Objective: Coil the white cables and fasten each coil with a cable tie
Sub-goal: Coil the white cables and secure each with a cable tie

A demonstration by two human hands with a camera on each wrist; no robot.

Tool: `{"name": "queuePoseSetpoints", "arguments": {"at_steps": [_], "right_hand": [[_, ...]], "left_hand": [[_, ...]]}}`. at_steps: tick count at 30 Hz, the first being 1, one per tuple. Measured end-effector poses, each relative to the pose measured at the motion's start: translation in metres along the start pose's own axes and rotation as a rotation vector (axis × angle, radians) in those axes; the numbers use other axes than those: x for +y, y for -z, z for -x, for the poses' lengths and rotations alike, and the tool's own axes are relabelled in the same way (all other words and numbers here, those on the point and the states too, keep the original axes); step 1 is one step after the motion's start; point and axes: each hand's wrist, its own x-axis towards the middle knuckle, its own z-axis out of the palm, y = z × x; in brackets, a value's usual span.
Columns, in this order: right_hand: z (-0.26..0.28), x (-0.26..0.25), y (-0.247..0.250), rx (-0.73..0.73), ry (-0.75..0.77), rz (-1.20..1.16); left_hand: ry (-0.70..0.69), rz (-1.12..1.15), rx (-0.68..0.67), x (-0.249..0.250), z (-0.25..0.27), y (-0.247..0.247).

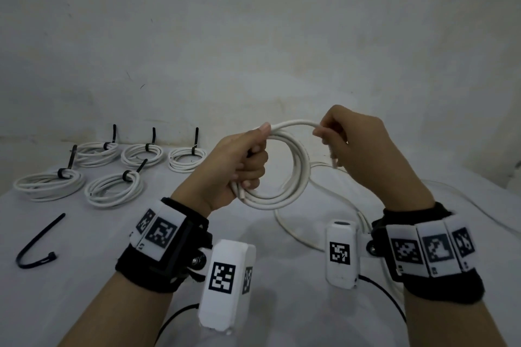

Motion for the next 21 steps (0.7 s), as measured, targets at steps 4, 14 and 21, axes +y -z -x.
{"name": "queuePoseSetpoints", "arguments": {"at_steps": [4,14,21], "right_hand": [[0.000,-0.009,-0.011,0.050,-0.093,-0.342],[0.001,-0.024,-0.039,0.023,-0.231,-0.985],[0.003,-0.029,-0.034,-0.185,-0.299,-1.177]], "left_hand": [[0.005,0.107,-0.052,0.001,0.001,0.000],[0.018,0.286,-0.077,0.005,0.002,0.002],[-0.040,0.241,0.016,0.013,0.004,0.005]]}}
